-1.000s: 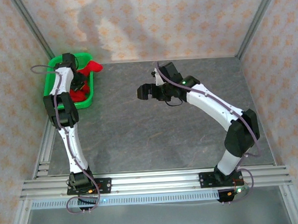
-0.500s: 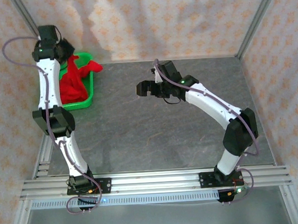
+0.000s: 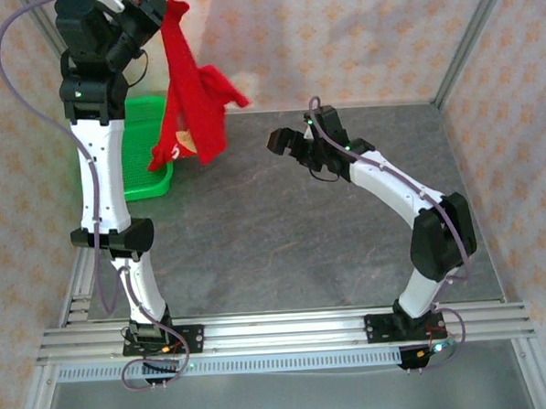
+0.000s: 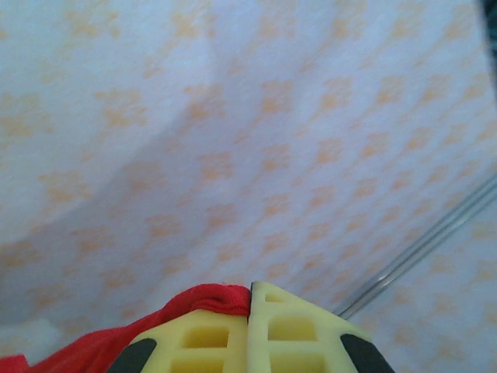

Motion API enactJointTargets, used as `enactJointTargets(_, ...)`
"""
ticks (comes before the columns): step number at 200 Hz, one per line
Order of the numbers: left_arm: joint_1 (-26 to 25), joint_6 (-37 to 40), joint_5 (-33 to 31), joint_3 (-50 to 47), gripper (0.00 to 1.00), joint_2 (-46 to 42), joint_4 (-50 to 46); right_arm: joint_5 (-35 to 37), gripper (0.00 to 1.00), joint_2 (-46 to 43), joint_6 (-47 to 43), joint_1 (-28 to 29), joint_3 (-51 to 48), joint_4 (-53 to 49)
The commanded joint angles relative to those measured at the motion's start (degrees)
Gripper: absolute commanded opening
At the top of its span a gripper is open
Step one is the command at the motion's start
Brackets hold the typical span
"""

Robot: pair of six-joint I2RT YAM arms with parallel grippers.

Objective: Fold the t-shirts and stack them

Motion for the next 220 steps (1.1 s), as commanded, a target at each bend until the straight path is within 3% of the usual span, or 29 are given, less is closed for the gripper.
enactJointTargets(1,-0.43,-7.26,2.77,3.86,0.00,-2.11,13.42,2.34,0.99,-4.40,2.24,-0.45,-1.01,5.17)
enactJointTargets(36,-4.15,-10.40,4.71,3.83,0.00,-3.52,19.66,7.84,0.99,-8.35,4.26,-3.15,-4.84,8.89)
enactJointTargets(63,-8.74,-8.48,5.37,3.59,0.00,-2.62,17.81,9.78,0.99,-11.84,5.77,-5.81,-8.44,12.68)
enactJointTargets(147,-18.02,-6.09,6.15,4.22,0.00,5.44,17.92,6.87,0.99,-16.07,5.47,-9.60,-14.35,11.30)
enactJointTargets(184,-19.04,0.81,6.75,2.40,0.00,6.09,6.30,3.93,1.00,-17.36,5.06,-9.65,-18.02,12.66)
enactJointTargets(220,-22.97,5.89,3.37,-9.06,0.00,5.65,-4.98,9.33,1.00,-19.48,-0.09,-9.60,-17.26,3.34)
